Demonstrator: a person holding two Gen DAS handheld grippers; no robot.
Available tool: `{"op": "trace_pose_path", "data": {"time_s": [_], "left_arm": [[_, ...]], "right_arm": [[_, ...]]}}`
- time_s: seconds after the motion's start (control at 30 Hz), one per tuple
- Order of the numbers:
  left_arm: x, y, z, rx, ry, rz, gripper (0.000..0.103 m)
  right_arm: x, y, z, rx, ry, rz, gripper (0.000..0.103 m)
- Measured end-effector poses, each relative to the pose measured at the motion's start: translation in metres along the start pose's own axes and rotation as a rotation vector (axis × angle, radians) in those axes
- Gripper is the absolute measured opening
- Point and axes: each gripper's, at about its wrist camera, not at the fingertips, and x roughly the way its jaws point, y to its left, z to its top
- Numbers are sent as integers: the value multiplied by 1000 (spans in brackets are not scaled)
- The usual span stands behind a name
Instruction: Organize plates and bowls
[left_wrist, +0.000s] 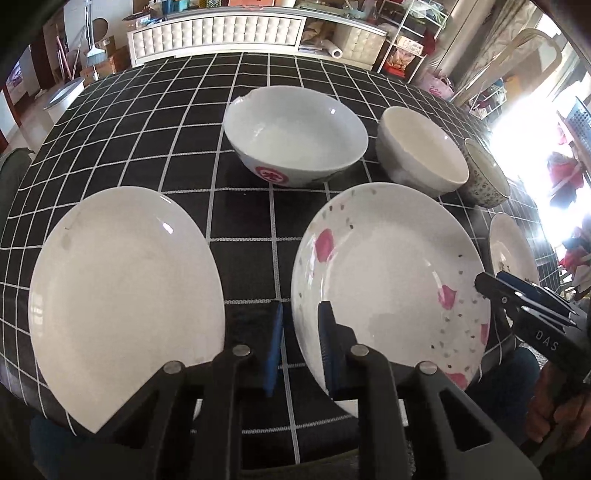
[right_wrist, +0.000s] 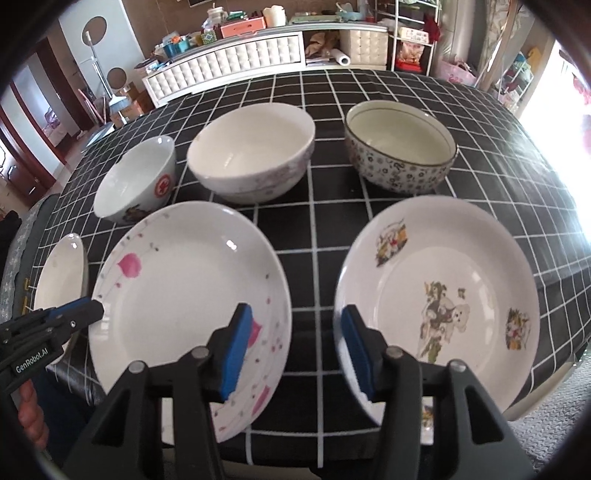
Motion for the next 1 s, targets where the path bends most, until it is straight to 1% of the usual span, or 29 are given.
{"op": "trace_pose_path", "data": {"time_s": [0.03,0.07,0.13,0.27,0.33,0.4,0.43,0.47,0.53,0.6,0.7,0.9,1.0], "left_arm": [[2,0,1,1,2,0,16],[3,-1,1,4,5,-1,12],[6,-2,1,7,12,-2,11],[8,-2,1,10,12,1,11],[9,-3,0,10,13,0,11],[11,-3,0,5,15,-5,11],[11,-1,0,1,18,-10,10],[12,0,0,-5,22,-16,10],[12,1,0,-8,23,-21,10],[12,1,0,-6,22,-21,10],[12,2,0,-15,24,-26,9],[10,2,-2,-10,20,-21,9],[9,3,-5,-18,36,-34,9]], "right_arm": [[-1,0,1,-3,-7,-1,49],[-2,-1,2,-8,-13,7,48],[-4,0,3,-17,-22,27,48],[-2,6,7,-64,-32,35,47],[2,8,7,-75,-22,39,41],[6,10,6,-79,-9,48,38],[8,9,5,-77,-1,50,35],[10,8,5,-70,11,53,28],[15,4,3,-47,40,54,21],[17,0,-1,-34,47,71,17],[13,1,-3,-38,41,69,14],[10,4,-4,-35,44,39,14],[8,2,-7,0,50,56,13]]}}
